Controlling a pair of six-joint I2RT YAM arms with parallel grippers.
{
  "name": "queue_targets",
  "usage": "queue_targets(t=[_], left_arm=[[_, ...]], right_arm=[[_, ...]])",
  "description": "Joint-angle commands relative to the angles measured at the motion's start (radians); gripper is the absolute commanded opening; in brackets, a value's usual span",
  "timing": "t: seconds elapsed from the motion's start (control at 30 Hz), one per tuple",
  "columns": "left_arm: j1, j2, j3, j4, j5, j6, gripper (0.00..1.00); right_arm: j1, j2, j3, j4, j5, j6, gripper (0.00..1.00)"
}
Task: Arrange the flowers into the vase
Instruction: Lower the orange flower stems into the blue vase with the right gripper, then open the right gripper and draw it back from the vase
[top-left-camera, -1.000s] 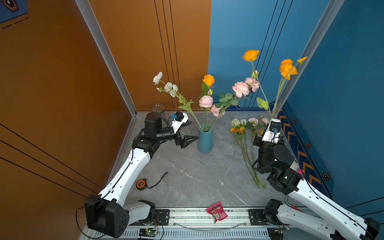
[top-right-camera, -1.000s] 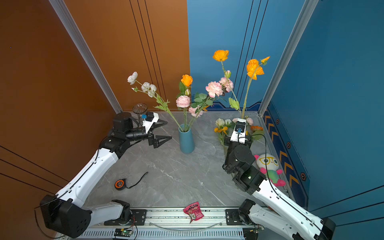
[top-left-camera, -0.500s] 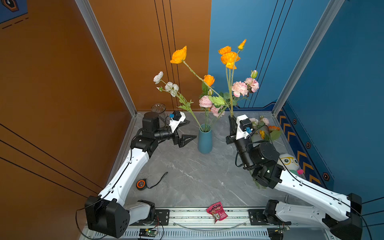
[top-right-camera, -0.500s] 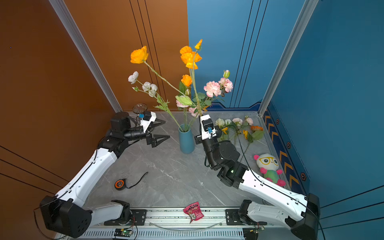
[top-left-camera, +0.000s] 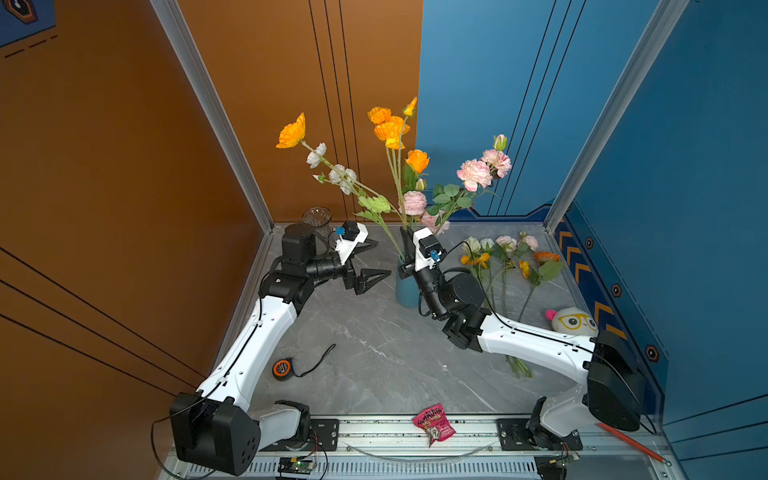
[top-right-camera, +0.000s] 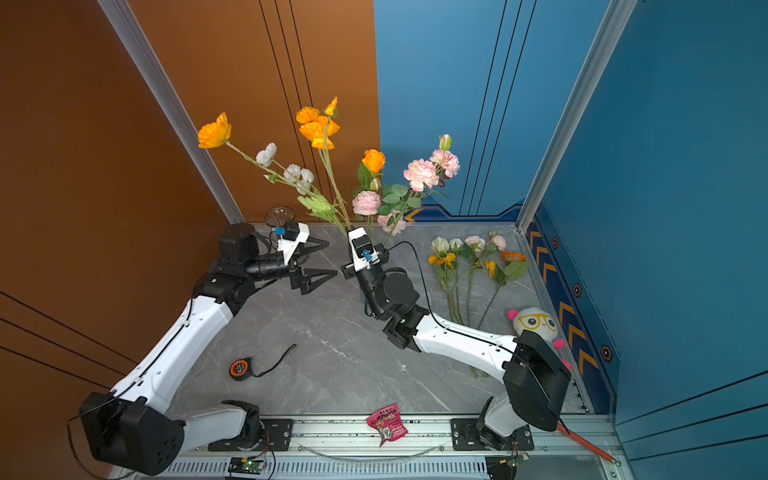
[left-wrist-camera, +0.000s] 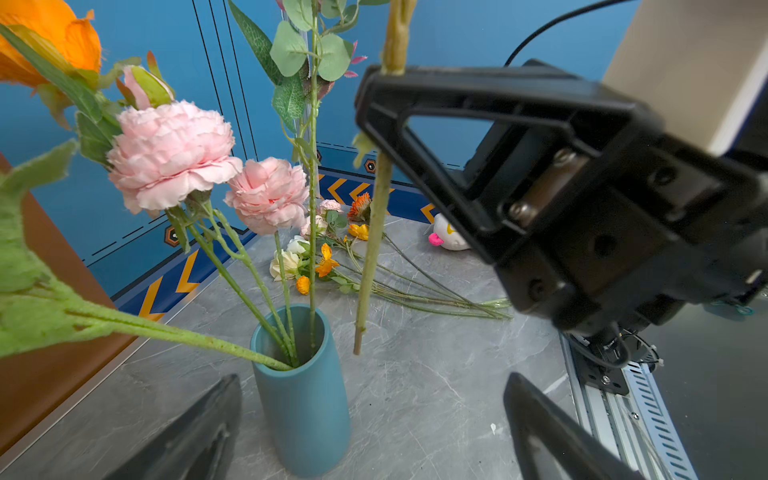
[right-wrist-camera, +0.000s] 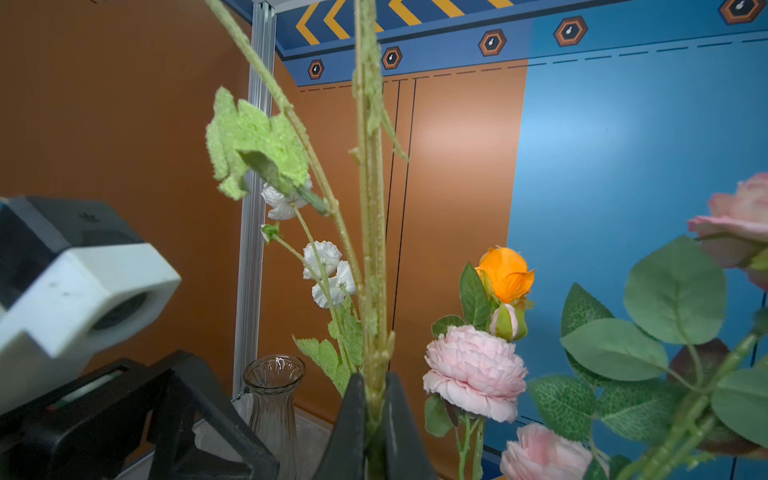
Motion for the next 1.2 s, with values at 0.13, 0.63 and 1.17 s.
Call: queue_targets(t=[0.13, 0.63, 1.17], left_arm=[[0.03, -0.002, 0.0, 0.013, 0.052, -0.025, 0.98], [0.044, 0.022, 0.013, 0.015, 0.083, -0.049, 0.98], [0.049, 0.024, 0.023, 0.015, 0.09, -0.063, 0.98]], right_arm=[[-0.07, 0.06, 0.054, 0.153, -0.028, 0.065, 0.0], [-0.1, 0.19, -0.01, 0.258, -0.057, 0.036, 0.0], [-0.078, 0.251, -0.171, 0.389, 0.029, 0.016, 0.02]])
